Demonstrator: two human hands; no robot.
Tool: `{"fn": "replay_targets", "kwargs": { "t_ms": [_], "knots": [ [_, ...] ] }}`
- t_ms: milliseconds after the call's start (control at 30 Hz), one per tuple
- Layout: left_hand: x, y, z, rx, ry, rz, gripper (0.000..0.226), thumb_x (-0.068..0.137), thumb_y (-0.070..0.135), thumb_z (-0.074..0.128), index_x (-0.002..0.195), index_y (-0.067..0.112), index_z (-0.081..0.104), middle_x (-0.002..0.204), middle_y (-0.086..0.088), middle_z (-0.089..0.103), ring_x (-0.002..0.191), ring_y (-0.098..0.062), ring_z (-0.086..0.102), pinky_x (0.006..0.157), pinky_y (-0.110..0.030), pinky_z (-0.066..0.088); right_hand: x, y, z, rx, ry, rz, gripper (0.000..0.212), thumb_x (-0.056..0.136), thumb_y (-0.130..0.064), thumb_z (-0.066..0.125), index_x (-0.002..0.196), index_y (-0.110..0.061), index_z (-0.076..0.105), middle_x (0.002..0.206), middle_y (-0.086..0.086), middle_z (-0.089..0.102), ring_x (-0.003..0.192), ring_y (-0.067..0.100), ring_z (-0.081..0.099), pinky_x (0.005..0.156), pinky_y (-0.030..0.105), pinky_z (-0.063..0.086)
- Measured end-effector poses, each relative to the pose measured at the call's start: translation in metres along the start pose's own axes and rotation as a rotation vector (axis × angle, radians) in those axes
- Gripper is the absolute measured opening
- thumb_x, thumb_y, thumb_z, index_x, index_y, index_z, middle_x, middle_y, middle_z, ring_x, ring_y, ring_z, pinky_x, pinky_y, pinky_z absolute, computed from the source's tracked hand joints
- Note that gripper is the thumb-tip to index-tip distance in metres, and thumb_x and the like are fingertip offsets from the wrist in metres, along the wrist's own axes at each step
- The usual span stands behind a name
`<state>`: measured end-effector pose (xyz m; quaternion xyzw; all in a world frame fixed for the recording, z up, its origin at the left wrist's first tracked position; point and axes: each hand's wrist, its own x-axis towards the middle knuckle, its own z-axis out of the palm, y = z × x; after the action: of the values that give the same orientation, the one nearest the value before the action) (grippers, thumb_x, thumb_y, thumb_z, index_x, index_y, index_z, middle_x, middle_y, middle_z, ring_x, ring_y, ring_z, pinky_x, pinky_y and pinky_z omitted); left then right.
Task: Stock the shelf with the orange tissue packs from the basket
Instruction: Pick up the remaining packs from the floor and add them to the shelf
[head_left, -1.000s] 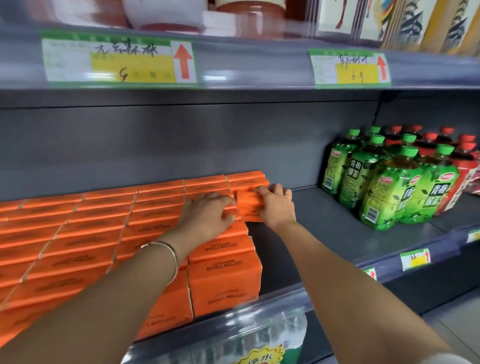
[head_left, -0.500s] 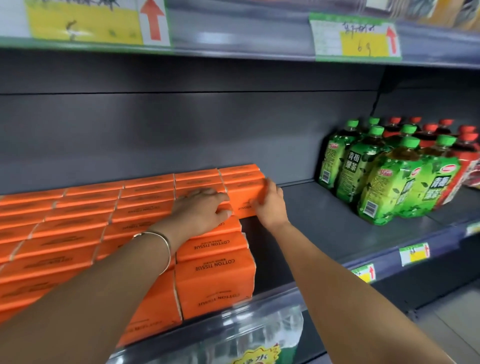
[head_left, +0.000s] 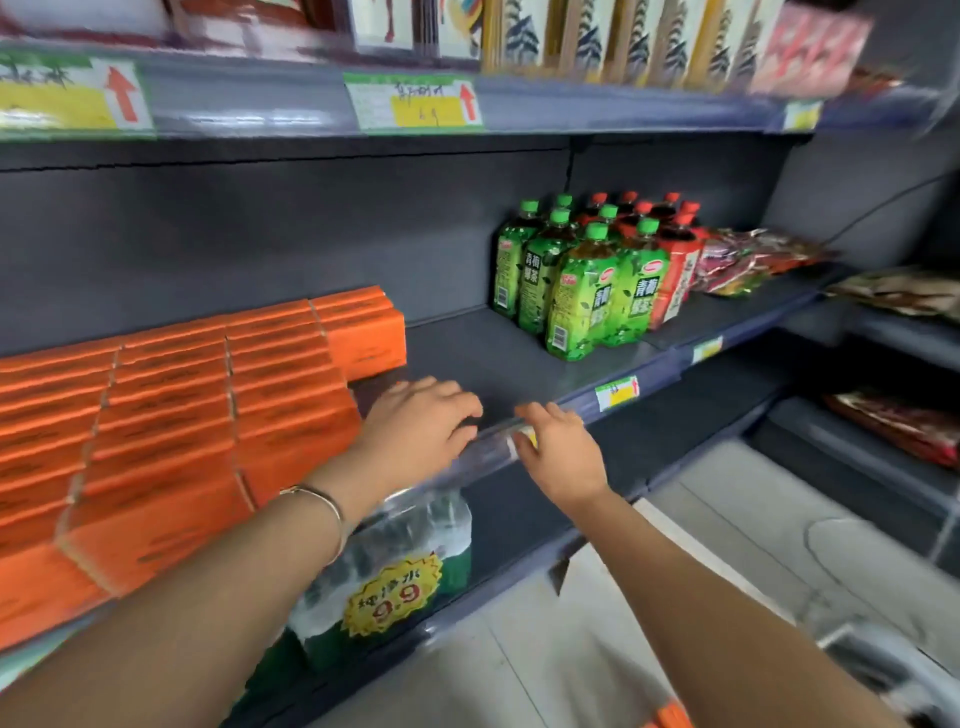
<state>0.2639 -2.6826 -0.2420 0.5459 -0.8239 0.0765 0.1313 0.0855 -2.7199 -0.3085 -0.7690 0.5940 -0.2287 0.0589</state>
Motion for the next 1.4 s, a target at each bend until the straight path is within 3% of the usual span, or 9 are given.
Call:
{"fn": "replay_targets", "kwargs": {
  "t_ms": [233, 367, 533, 700, 833, 967, 1200, 1333, 1400],
  "knots": [
    [-0.033, 0.084, 0.072, -0.020, -0.237, 0.148, 0.021, 0.095, 0.032, 0.045, 0.111, 0.024, 0.055, 0.110, 0.006, 0.061, 0.109, -0.019, 0.054, 0.090, -0.032, 0.040, -0.120, 0.093, -0.005, -0.034, -0.086, 0.190, 0.035, 0.095, -0.025, 0.049, 0.129, -0.019, 0.054, 0.120, 0.006, 0.060, 0.116, 0.031, 0.050, 0.092, 0.037, 0.043],
    [-0.052, 0.119, 0.122, 0.014, -0.373, 0.252, 0.026, 0.095, 0.032, 0.043, 0.119, 0.026, 0.053, 0.119, 0.005, 0.058, 0.114, -0.019, 0.052, 0.092, -0.031, 0.037, -0.180, 0.139, 0.029, -0.062, -0.340, 0.355, 0.043, 0.094, -0.027, 0.051, 0.136, -0.019, 0.046, 0.130, 0.008, 0.053, 0.120, 0.030, 0.050, 0.097, 0.036, 0.044],
    [-0.059, 0.121, 0.180, 0.032, -0.490, 0.396, 0.032, 0.096, 0.037, 0.041, 0.127, 0.028, 0.047, 0.125, 0.006, 0.056, 0.119, -0.017, 0.051, 0.095, -0.033, 0.037, -0.221, 0.171, 0.089, -0.089, -0.579, 0.541, 0.045, 0.090, -0.023, 0.050, 0.135, -0.019, 0.044, 0.128, 0.011, 0.052, 0.120, 0.032, 0.051, 0.095, 0.040, 0.046],
    [-0.058, 0.105, 0.226, 0.012, -0.566, 0.394, 0.030, 0.096, 0.036, 0.041, 0.123, 0.027, 0.049, 0.117, 0.005, 0.059, 0.112, -0.019, 0.053, 0.092, -0.036, 0.043, -0.242, 0.169, 0.139, -0.239, -0.670, 0.666, 0.030, 0.087, -0.031, 0.052, 0.115, -0.023, 0.057, 0.123, 0.003, 0.060, 0.118, 0.027, 0.053, 0.093, 0.035, 0.042],
    [-0.067, 0.103, 0.262, -0.045, -0.645, 0.390, 0.032, 0.097, 0.035, 0.040, 0.127, 0.025, 0.047, 0.123, 0.004, 0.057, 0.116, -0.020, 0.051, 0.094, -0.035, 0.037, -0.257, 0.173, 0.174, -0.474, -0.750, 0.639, 0.043, 0.087, -0.052, 0.052, 0.123, -0.029, 0.056, 0.132, 0.000, 0.049, 0.127, 0.025, 0.039, 0.100, 0.041, 0.030],
    [-0.080, 0.102, 0.291, -0.118, -0.753, 0.364, 0.033, 0.098, 0.033, 0.040, 0.129, 0.025, 0.046, 0.128, 0.002, 0.054, 0.119, -0.020, 0.048, 0.094, -0.033, 0.035, -0.271, 0.180, 0.197, -0.538, -0.786, 0.655, 0.041, 0.087, -0.050, 0.055, 0.122, -0.028, 0.058, 0.131, -0.002, 0.046, 0.125, 0.025, 0.039, 0.101, 0.044, 0.029],
    [-0.094, 0.102, 0.318, -0.152, -0.854, 0.321, 0.037, 0.097, 0.031, 0.041, 0.133, 0.023, 0.043, 0.133, 0.000, 0.048, 0.123, -0.022, 0.044, 0.100, -0.036, 0.036, -0.258, 0.169, 0.227, -0.483, -0.516, 0.533, 0.030, 0.054, -0.032, 0.081, 0.080, -0.023, 0.069, 0.084, 0.000, 0.064, 0.080, 0.027, 0.061, 0.069, 0.037, 0.041],
    [-0.104, 0.097, 0.326, -0.136, -0.843, 0.234, 0.036, 0.096, 0.027, 0.042, 0.132, 0.020, 0.043, 0.127, -0.003, 0.049, 0.118, -0.024, 0.047, 0.091, -0.037, 0.041, -0.233, 0.148, 0.249, -0.423, -0.485, 0.359, 0.032, 0.046, -0.032, 0.083, 0.072, -0.025, 0.065, 0.067, -0.003, 0.063, 0.066, 0.024, 0.063, 0.063, 0.035, 0.044],
    [-0.112, 0.090, 0.332, -0.122, -0.863, 0.168, 0.035, 0.096, 0.025, 0.043, 0.130, 0.019, 0.044, 0.123, -0.004, 0.049, 0.114, -0.024, 0.050, 0.087, -0.037, 0.043, -0.224, 0.140, 0.259, -0.369, -0.527, 0.325, 0.029, 0.054, -0.029, 0.079, 0.080, -0.024, 0.065, 0.073, -0.002, 0.063, 0.070, 0.025, 0.064, 0.065, 0.035, 0.044]
  ]
}}
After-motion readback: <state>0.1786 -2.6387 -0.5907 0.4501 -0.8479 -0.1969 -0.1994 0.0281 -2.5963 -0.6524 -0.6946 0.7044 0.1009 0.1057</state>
